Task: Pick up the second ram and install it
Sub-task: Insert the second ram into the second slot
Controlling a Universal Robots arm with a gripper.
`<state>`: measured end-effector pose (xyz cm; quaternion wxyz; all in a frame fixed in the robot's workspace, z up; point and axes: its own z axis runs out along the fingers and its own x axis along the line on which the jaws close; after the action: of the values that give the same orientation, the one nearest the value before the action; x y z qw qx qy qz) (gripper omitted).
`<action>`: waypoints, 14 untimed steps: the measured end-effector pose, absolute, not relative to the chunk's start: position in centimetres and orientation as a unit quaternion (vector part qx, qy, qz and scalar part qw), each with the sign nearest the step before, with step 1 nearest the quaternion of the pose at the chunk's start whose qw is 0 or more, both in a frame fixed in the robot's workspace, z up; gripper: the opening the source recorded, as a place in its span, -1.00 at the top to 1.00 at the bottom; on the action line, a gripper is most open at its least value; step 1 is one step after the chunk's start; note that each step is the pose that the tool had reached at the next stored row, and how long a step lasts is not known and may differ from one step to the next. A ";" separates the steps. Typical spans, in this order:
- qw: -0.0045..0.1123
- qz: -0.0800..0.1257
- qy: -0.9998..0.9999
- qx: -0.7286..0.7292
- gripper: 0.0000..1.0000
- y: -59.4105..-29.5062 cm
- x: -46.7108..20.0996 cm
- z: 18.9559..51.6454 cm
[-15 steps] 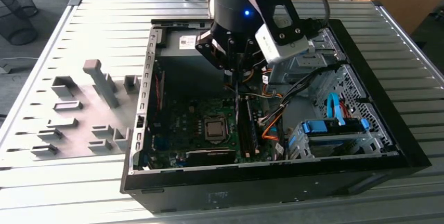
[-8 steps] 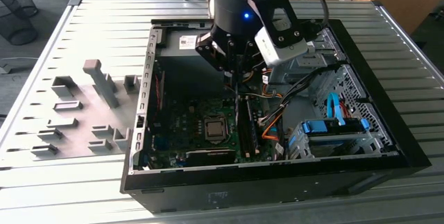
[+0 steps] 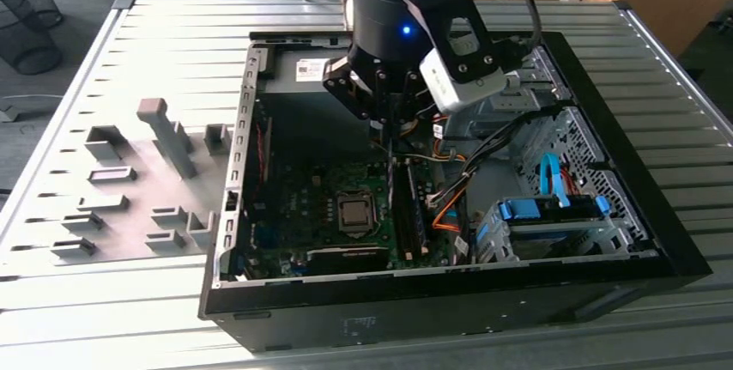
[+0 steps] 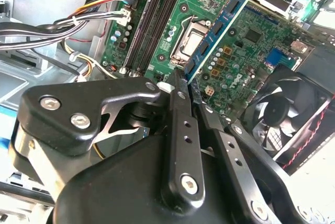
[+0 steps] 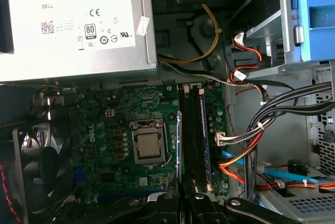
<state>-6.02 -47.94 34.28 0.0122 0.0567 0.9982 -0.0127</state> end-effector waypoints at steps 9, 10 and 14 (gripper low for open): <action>0.012 -0.013 0.998 0.057 0.72 -47.9 -6.0 33.9; 0.012 -0.013 0.998 0.057 0.72 -47.9 -6.0 33.9; 0.012 -0.013 0.998 0.057 0.72 -47.9 -6.0 33.7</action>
<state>-6.02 -47.94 33.71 0.0122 0.0567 0.9982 -0.0126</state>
